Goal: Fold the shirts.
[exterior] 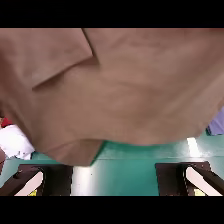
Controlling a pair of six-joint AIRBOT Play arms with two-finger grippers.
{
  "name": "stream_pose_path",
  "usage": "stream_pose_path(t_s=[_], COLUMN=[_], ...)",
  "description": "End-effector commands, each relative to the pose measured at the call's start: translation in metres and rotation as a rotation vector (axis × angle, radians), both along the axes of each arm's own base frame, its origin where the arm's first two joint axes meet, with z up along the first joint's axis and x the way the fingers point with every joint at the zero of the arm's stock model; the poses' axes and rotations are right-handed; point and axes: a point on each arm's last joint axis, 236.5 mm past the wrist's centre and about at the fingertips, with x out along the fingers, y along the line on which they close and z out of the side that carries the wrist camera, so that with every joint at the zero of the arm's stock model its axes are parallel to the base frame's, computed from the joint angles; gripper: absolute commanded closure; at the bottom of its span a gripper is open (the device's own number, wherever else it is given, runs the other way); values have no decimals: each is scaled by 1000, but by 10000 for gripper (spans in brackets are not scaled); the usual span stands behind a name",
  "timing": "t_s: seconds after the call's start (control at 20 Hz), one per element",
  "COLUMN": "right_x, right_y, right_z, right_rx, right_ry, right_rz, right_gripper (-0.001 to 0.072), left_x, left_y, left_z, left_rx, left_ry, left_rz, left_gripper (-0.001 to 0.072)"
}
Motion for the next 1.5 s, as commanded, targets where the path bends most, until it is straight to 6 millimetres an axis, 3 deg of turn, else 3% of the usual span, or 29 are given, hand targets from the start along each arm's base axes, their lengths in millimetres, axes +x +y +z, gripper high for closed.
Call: stream_pose_path(t_s=[0.0,0.1,0.25,0.3,0.4,0.55,0.65,0.75,0.85,1.05,1.1,1.15,1.2,1.25,1.45], right_x=[57,77,98,107,129,167,176,167,143,104,100,98,97,97,72], right_y=[-2,-8,-9,-12,-10,-3,-5,-8,-20,-24,-24,-24,-24,-24,-19], right_z=[-114,-203,-306,-331,-359,-360,-353,-354,-367,-402,-407,-410,-409,-404,-362], right_rx=[-3,-34,-1,15,56,98,90,67,14,-3,1,12,31,38,16], right_ry=[341,582,812,851,878,823,806,839,905,984,985,980,975,967,942], right_rz=[21,12,13,6,7,24,28,26,-3,-31,-35,-53,-82,-91,-60], right_gripper=[701,701,701,701,701,700,701,701,700,699,663,428,268,268,279], left_x=[74,103,134,145,174,206,204,180,153,125,118,115,113,110,71], left_y=[-7,-4,-1,0,6,8,7,3,6,-7,-8,-6,-3,1,23], left_z=[-131,-219,-335,-364,-397,-400,-396,-404,-425,-467,-475,-480,-480,-476,-446], left_rx=[-19,-20,-53,-47,-59,-94,-85,-52,23,28,20,15,9,13,144], left_ry=[379,600,857,893,882,820,824,918,1023,1137,1173,1197,1214,1226,1209], left_rz=[-69,-84,-79,-83,-49,-17,-29,-83,-115,-117,-104,-77,-50,-30,-1], left_gripper=[682,682,682,683,682,682,681,682,682,681,678,604,296,241,240])
